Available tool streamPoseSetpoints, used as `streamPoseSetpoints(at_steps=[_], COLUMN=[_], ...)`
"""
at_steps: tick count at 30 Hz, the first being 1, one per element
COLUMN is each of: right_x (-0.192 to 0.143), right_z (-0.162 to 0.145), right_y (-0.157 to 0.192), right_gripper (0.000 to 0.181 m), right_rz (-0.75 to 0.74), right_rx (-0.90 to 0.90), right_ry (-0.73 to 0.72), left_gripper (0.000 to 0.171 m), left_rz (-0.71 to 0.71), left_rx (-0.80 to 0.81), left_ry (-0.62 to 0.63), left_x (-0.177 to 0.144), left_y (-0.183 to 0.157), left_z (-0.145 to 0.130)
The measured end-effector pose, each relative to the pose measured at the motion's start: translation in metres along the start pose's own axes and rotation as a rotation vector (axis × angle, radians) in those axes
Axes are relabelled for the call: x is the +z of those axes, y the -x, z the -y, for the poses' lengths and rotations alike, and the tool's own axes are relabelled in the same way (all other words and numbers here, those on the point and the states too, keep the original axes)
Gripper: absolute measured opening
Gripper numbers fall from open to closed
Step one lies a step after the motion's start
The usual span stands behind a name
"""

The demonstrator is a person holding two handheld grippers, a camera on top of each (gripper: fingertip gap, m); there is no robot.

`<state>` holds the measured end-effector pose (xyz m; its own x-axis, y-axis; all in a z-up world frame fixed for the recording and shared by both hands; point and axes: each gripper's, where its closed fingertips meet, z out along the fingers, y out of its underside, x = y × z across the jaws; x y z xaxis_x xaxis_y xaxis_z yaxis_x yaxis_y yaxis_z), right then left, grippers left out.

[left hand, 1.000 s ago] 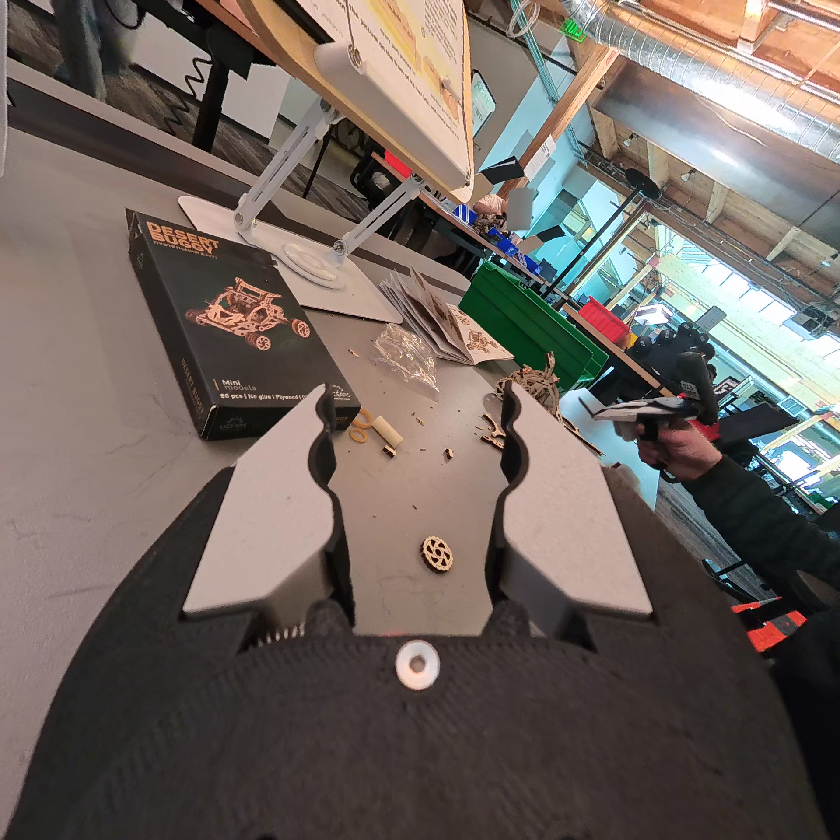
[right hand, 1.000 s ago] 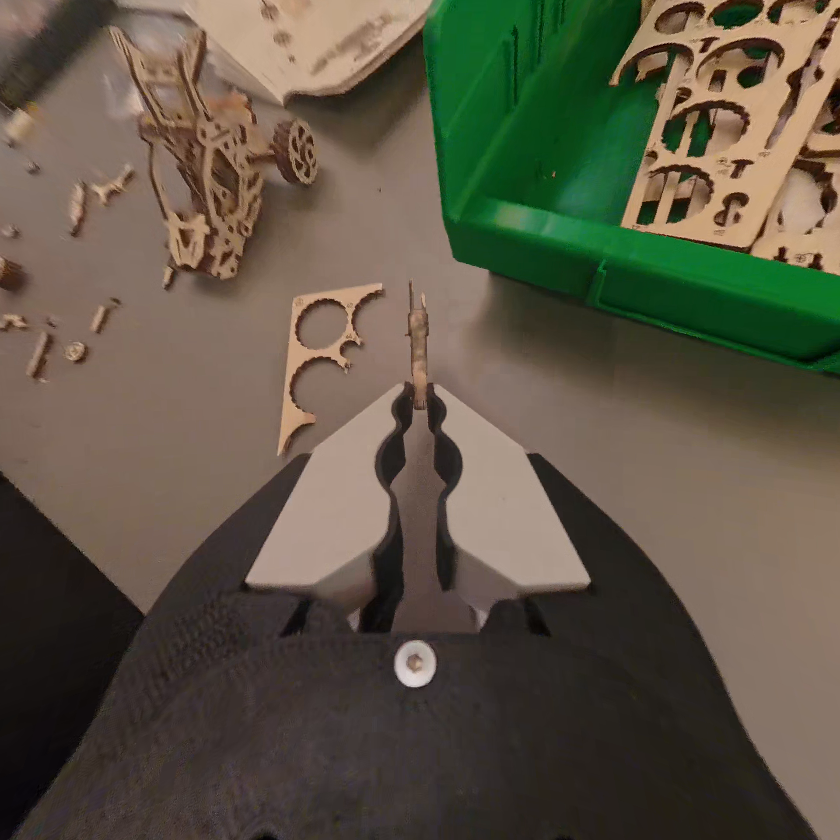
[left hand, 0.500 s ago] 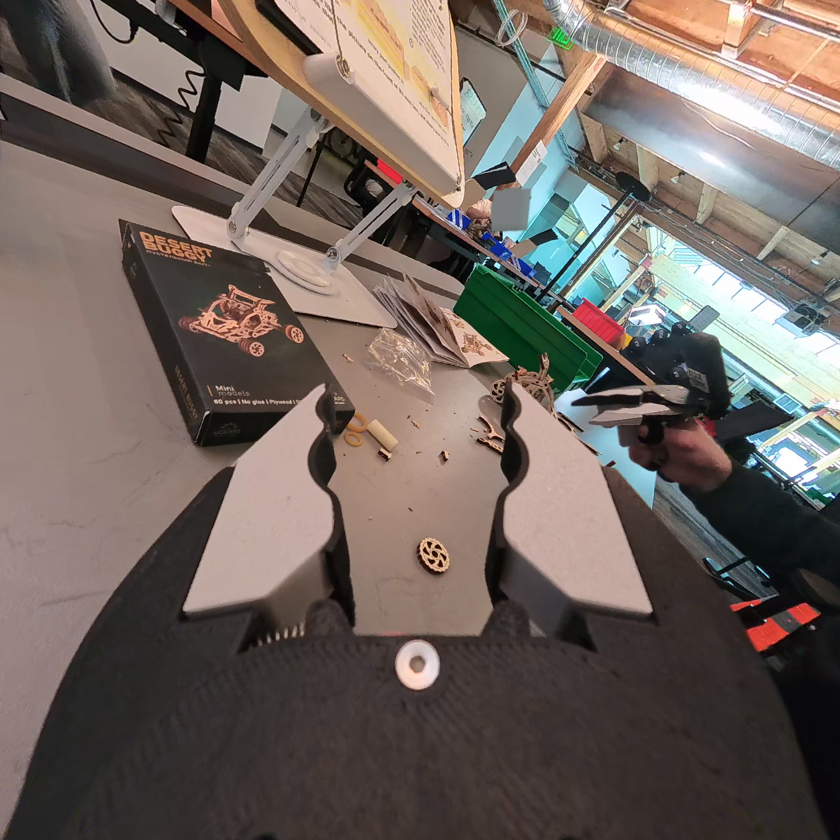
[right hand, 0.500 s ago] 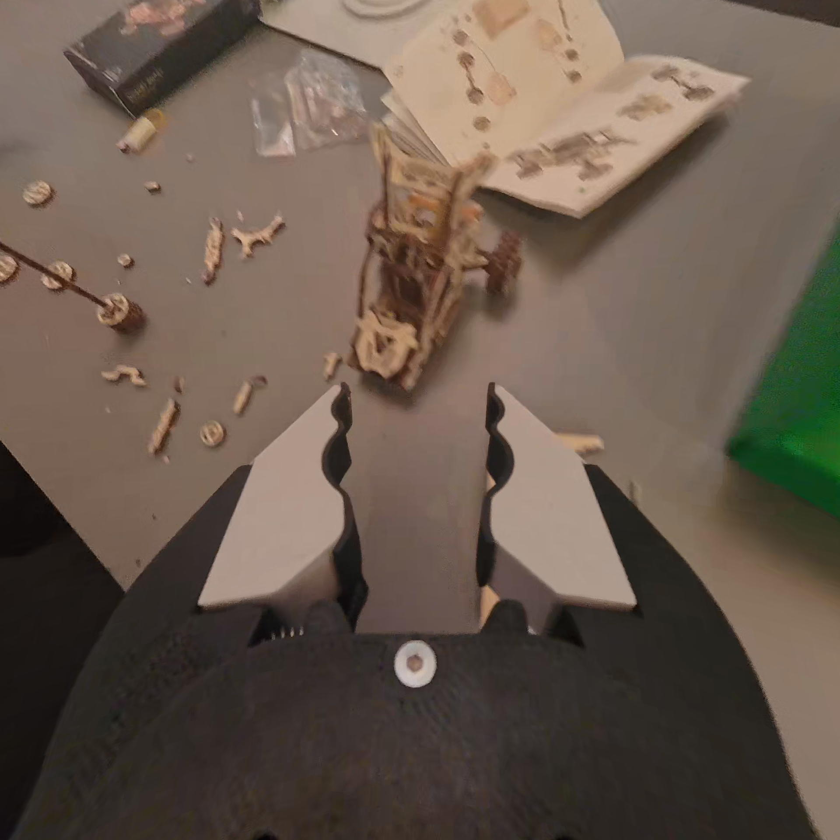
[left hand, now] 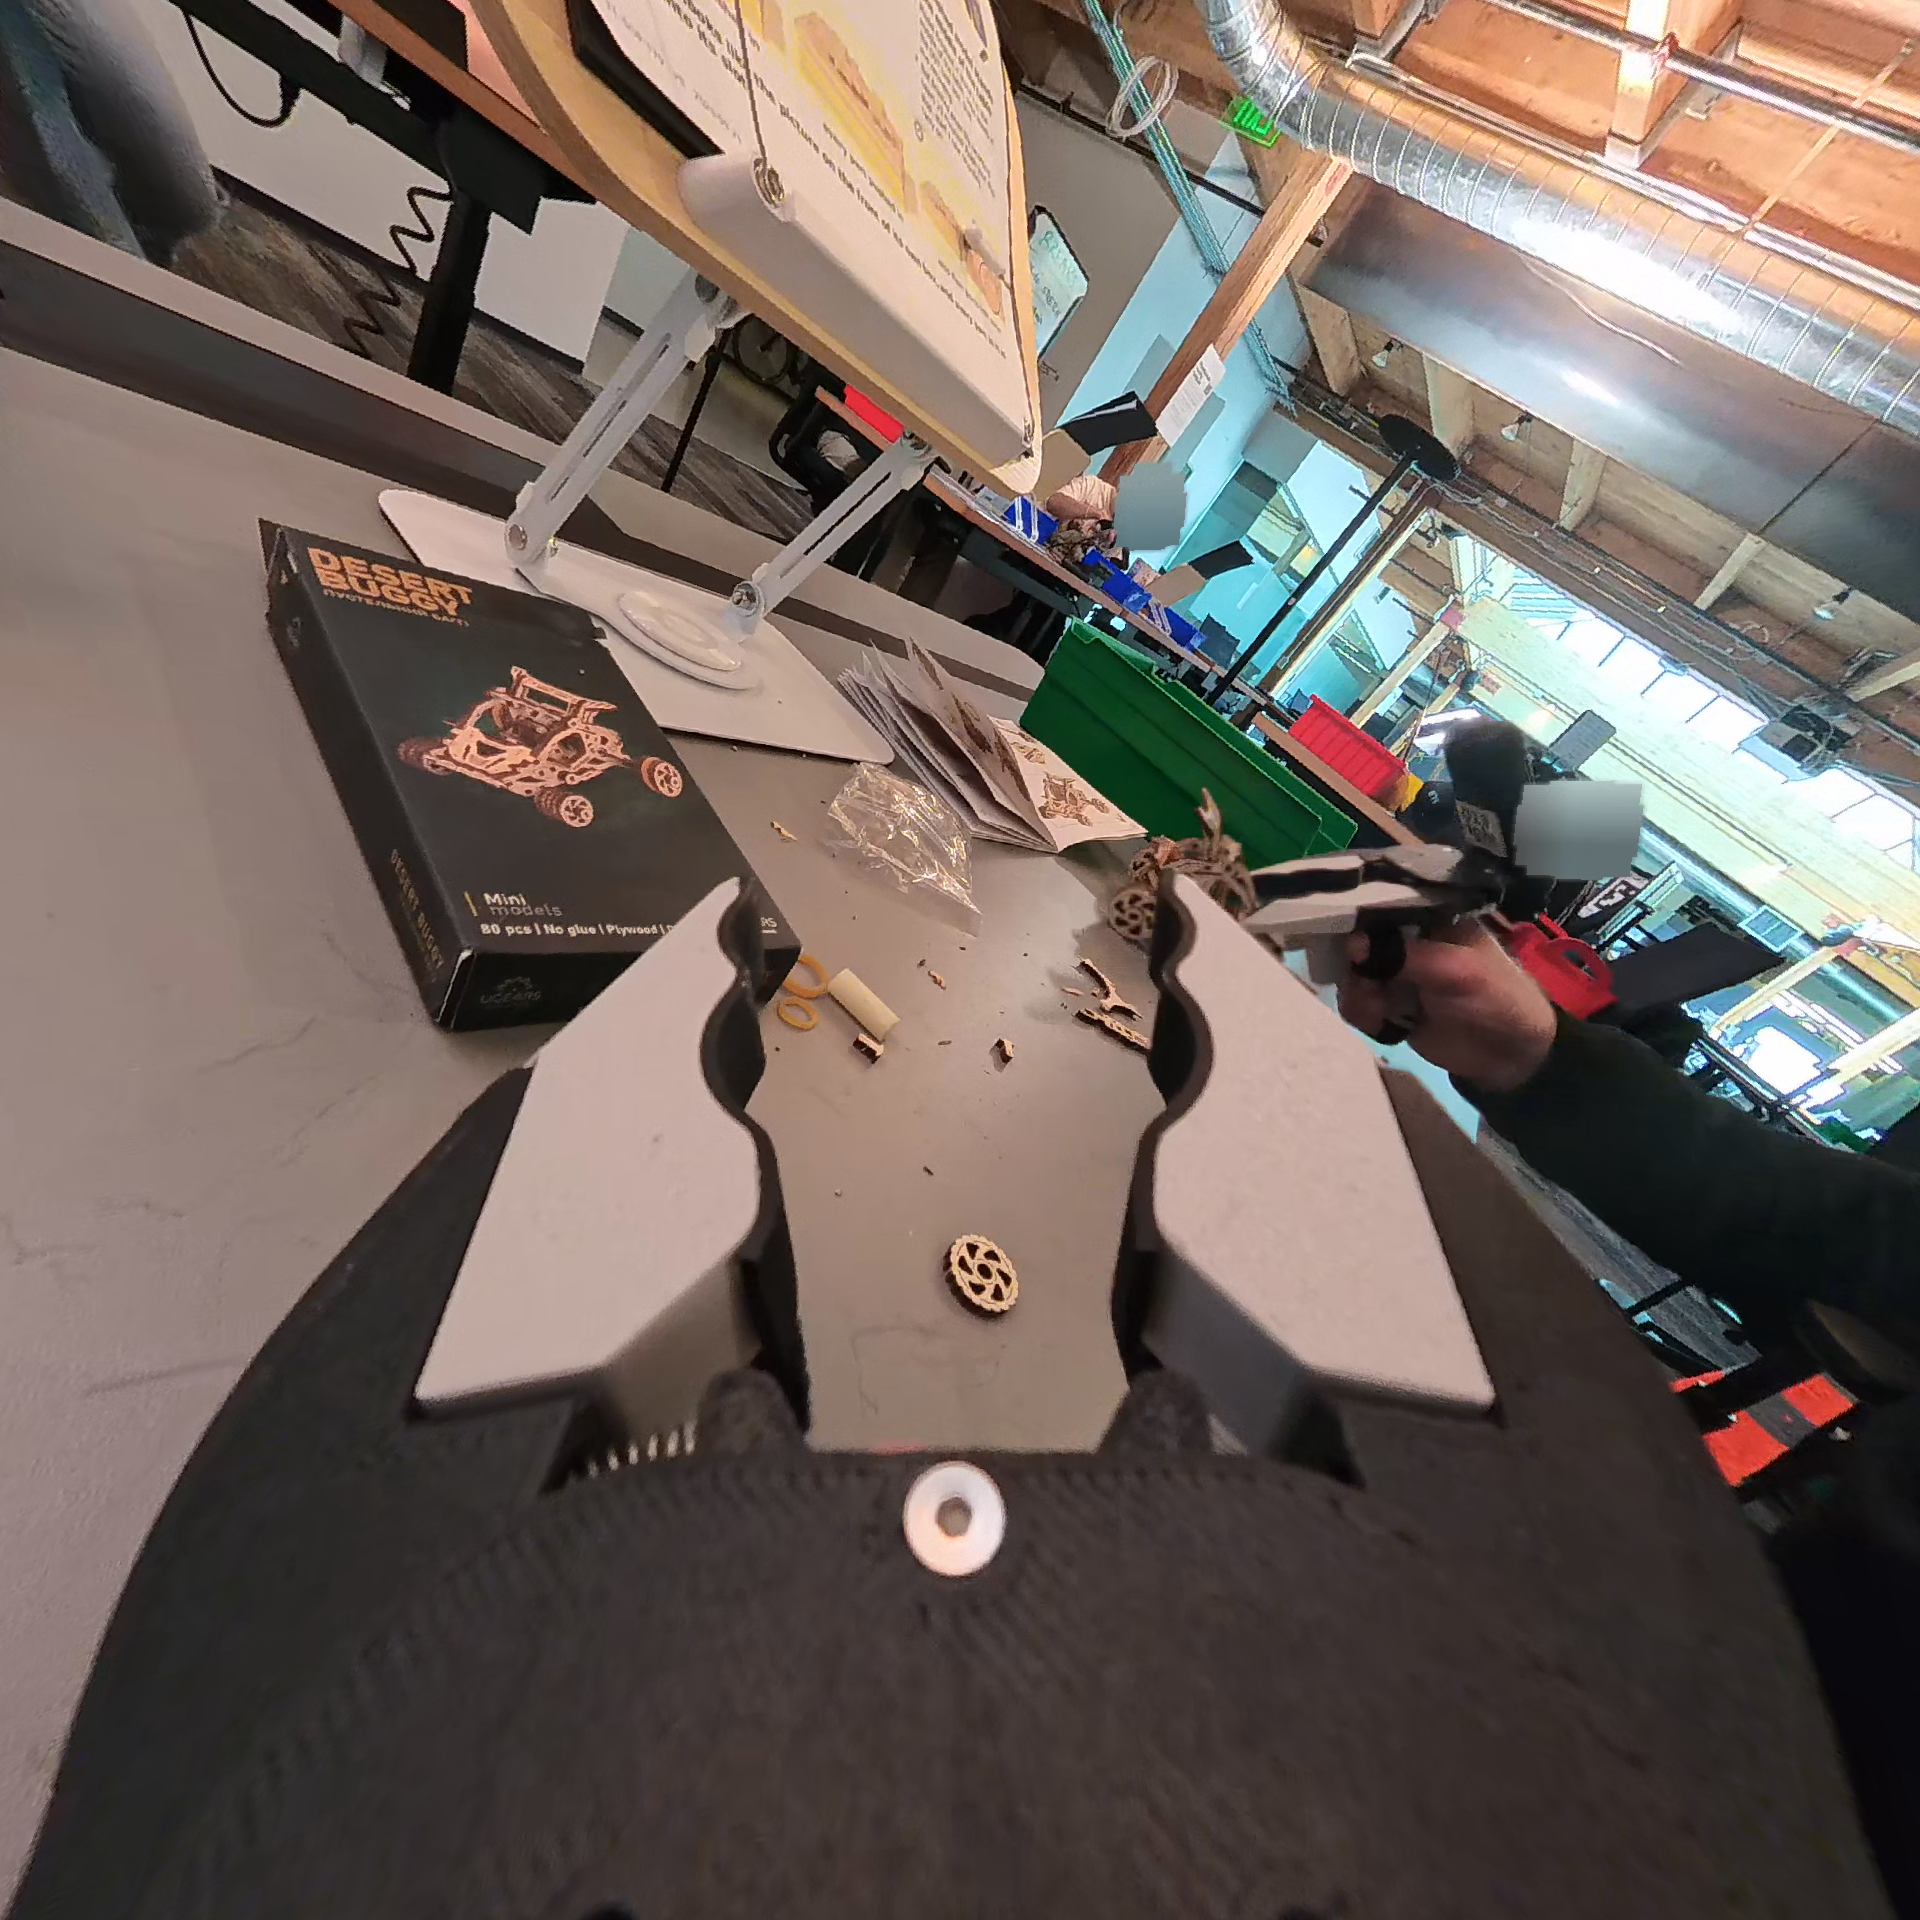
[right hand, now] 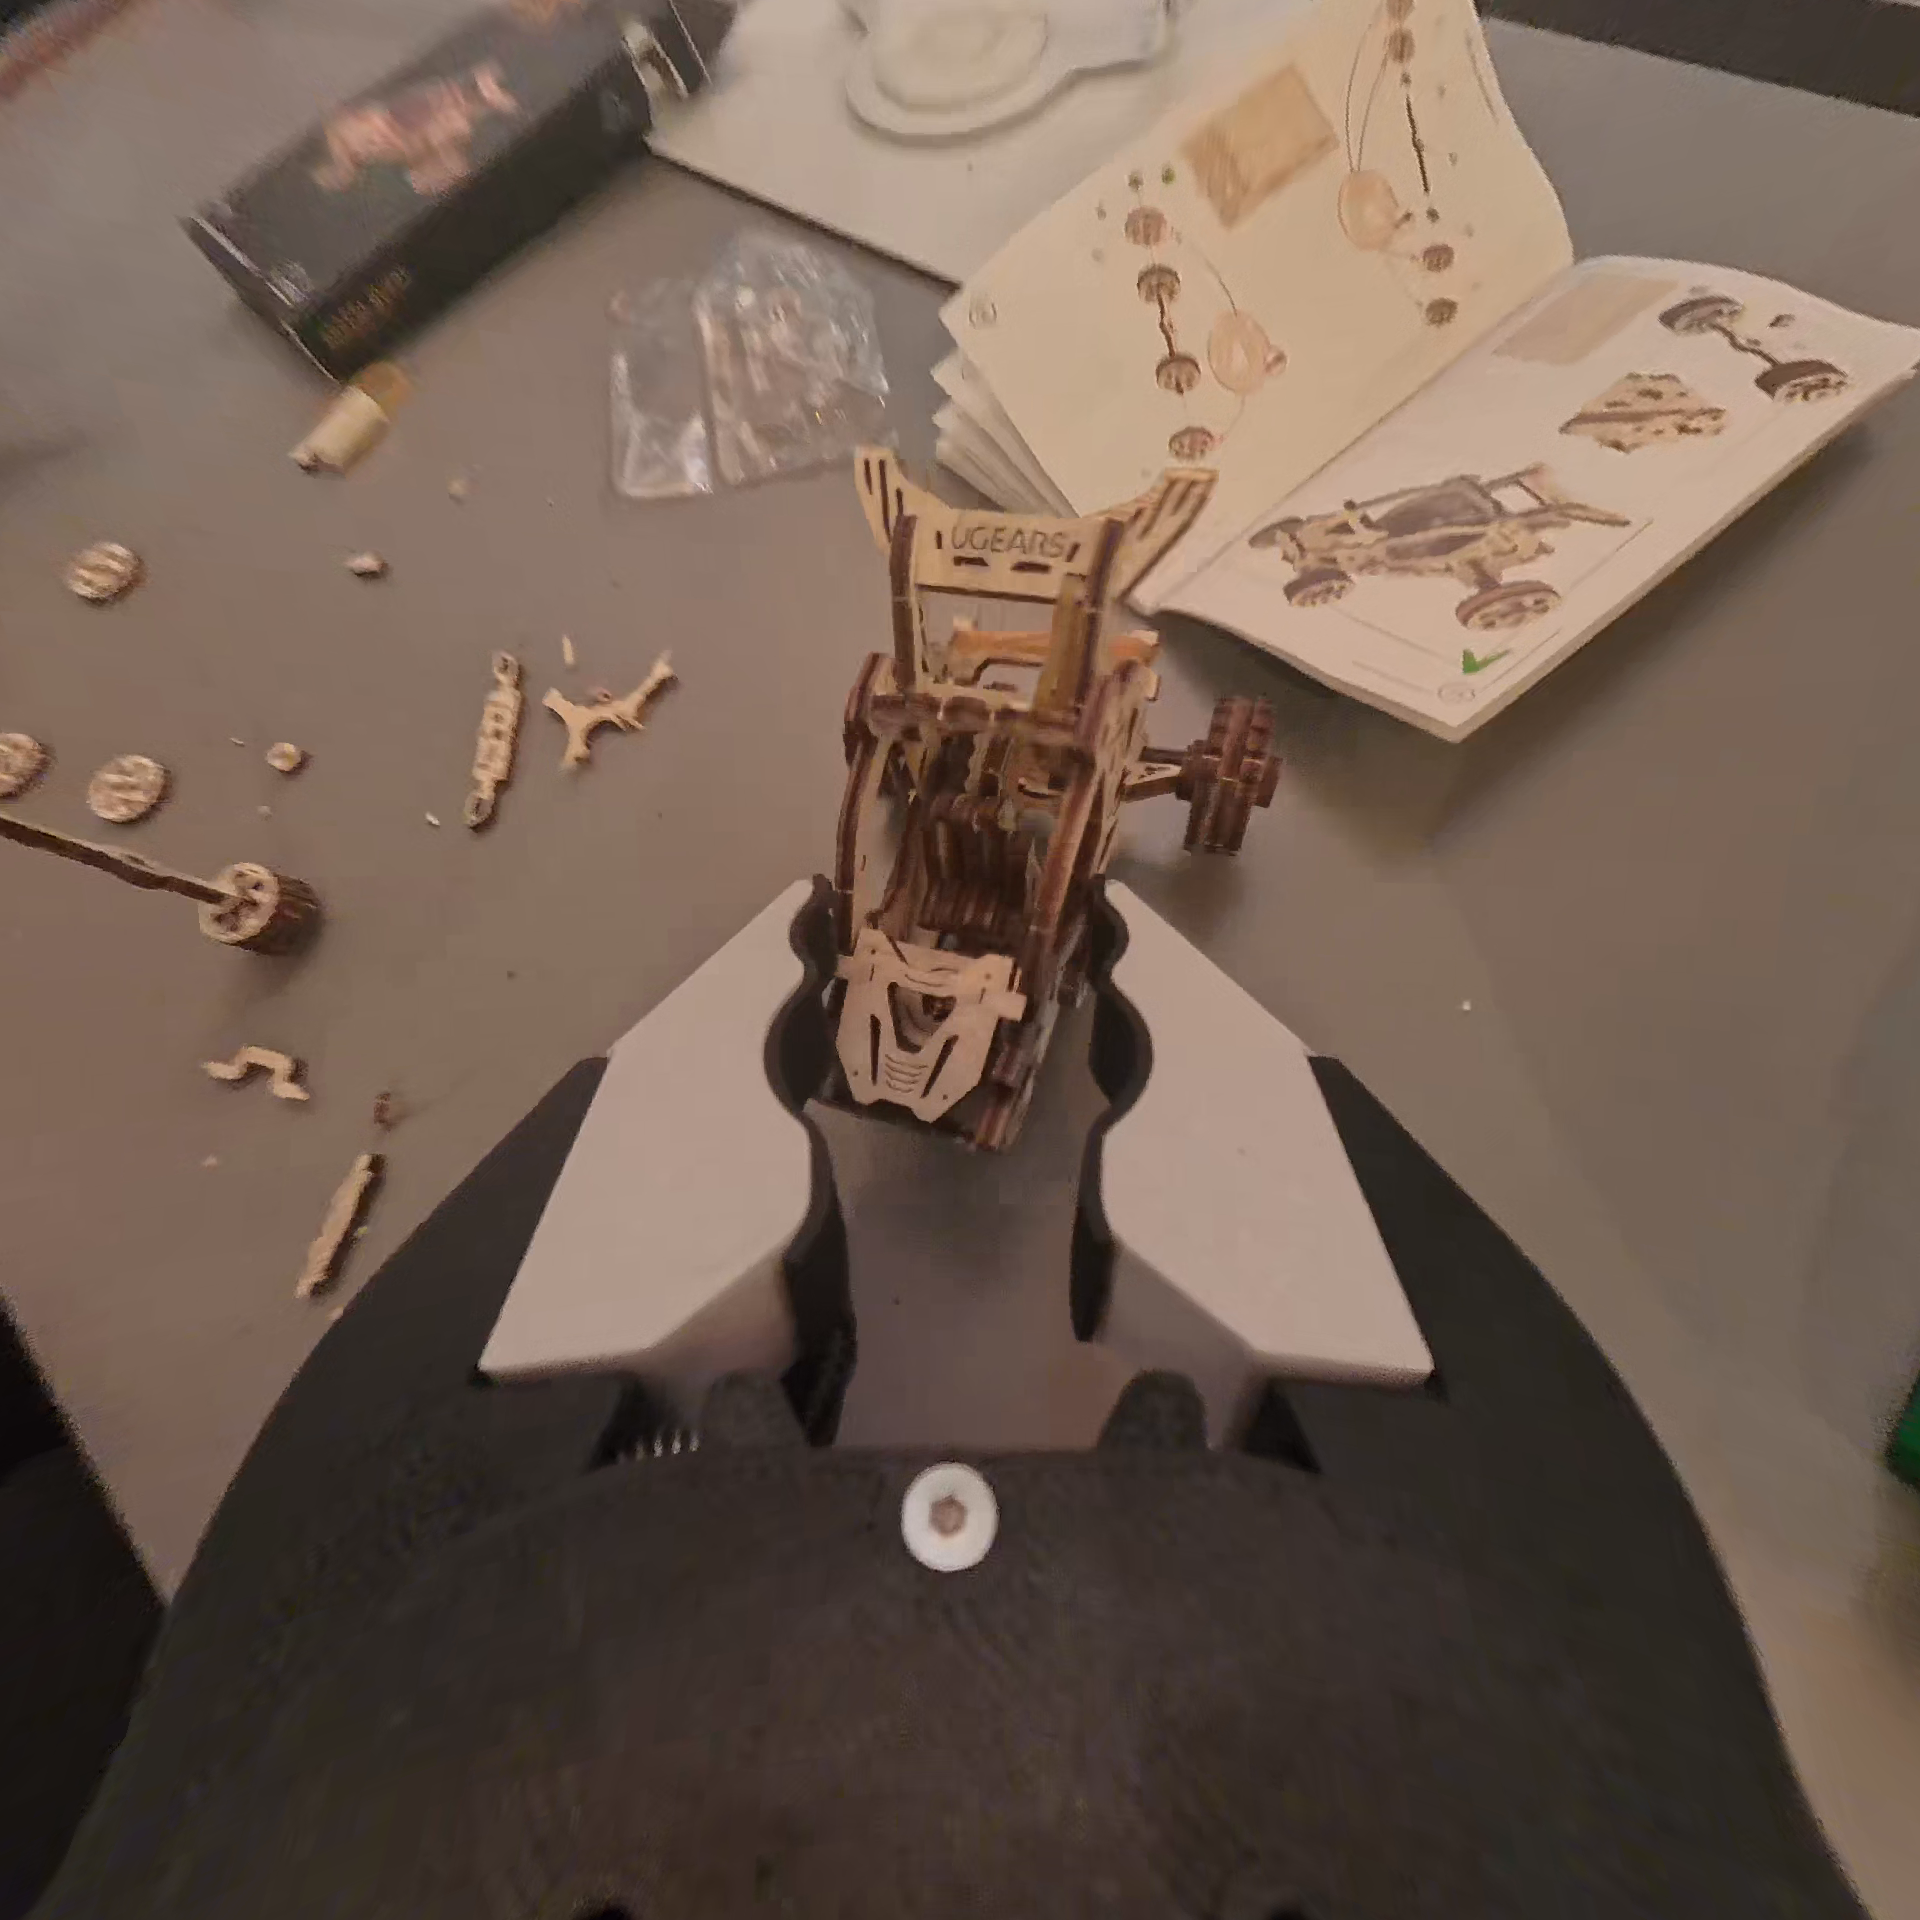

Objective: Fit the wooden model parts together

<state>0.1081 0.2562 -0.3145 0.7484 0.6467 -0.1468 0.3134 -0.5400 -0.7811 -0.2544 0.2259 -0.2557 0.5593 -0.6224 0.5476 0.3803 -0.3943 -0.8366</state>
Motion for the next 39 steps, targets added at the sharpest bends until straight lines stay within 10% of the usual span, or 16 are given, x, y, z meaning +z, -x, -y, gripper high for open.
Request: streamPoseSetpoints(at_steps=[17, 32, 39], right_x=[0.003, 0.010, -0.006], right_z=[0.014, 0.001, -0.004], right_y=[0.056, 0.035, 0.133], right_gripper=[0.043, 0.059, 0.051], right_rz=[0.364, 0.213, 0.427], right_rx=[-0.020, -0.248, -0.367], right_ry=[0.036, 0.180, 0.127], left_gripper=[0.075, 0.075, 0.076], left_rz=[-0.007, -0.020, -0.027], left_rx=[0.042, 0.054, 0.063], left_ry=[0.015, 0.018, 0.022], left_x=[0.002, 0.001, 0.002], left_y=[-0.006, -0.009, -0.010], left_z=[-0.003, -0.004, -0.004])
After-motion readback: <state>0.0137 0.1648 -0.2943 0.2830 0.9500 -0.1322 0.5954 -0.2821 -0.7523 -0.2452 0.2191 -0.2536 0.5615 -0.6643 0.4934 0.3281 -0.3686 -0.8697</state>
